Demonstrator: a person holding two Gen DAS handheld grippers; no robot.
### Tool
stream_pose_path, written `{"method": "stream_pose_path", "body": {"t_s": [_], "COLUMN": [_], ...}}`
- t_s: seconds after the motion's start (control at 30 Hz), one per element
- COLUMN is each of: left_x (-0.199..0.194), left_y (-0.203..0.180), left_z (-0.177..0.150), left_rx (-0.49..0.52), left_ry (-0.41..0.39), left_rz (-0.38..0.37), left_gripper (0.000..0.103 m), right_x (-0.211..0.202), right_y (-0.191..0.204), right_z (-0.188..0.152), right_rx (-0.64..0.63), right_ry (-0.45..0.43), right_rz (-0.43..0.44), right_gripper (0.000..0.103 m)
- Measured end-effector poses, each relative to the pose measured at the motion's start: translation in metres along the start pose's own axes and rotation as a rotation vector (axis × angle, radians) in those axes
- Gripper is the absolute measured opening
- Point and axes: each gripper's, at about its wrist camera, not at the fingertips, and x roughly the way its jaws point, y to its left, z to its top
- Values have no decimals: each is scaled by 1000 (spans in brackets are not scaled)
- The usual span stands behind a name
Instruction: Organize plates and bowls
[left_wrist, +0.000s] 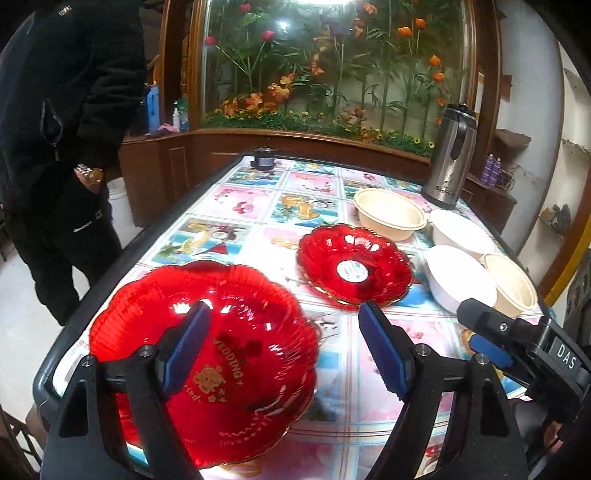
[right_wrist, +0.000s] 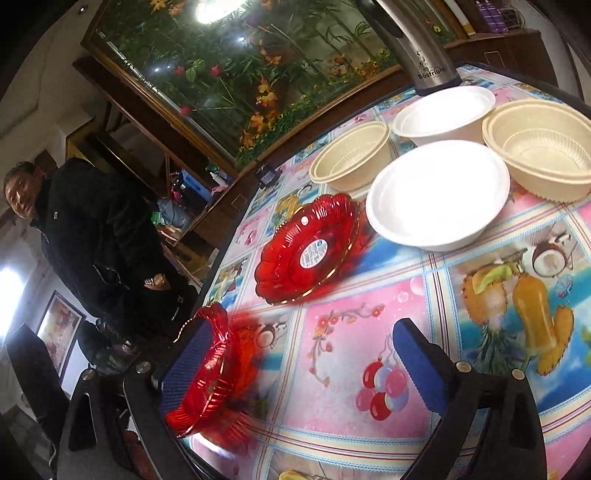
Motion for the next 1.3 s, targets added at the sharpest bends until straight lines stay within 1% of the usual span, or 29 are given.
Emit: {"method": "stream_pose_path", "body": {"t_s": [0.23,0.37,0.4,0.47,0.73,0.93,1.0,1.07,1.1,1.13,1.17,1.3], "left_x": [4,9,11,14,18,19,25,29,27,25,24,24], "left_y": [-3,-6,-7,-6,-2,-5,-7,-8,-9,-9,-9,-10], "left_z": [5,3,4,7,14,17,24,27,25,23,20,16], "left_rx": [-4,17,22,11,-1,14,13,19,23,28,30,42], "left_ry": [29,63,77,96,116,127,146,157,149,140,140,155], "left_rz": [-44,-86,-106,-127,-125,-132,-146,-118,-133,-146,-145,-148], "left_gripper": [83,83,83,83,83,83,83,82,83,83,83,83], "right_x": [2,6,6,9,8,11,14,23,25,25,23,23], "right_y": [5,5,5,5,7,7,10,14,15,14,14,15], "right_z": [6,2,1,2,11,12,16,24,25,24,21,14], "right_rx": [2,10,10,10,13,20,10,-11,-12,-4,-4,-3], "right_ry": [5,24,24,34,37,53,65,96,98,95,91,88], "right_rz": [3,0,0,-2,2,-2,-13,-32,-38,-32,-8,8], "right_gripper": [99,99,99,99,99,99,99,99,100,100,100,100]}}
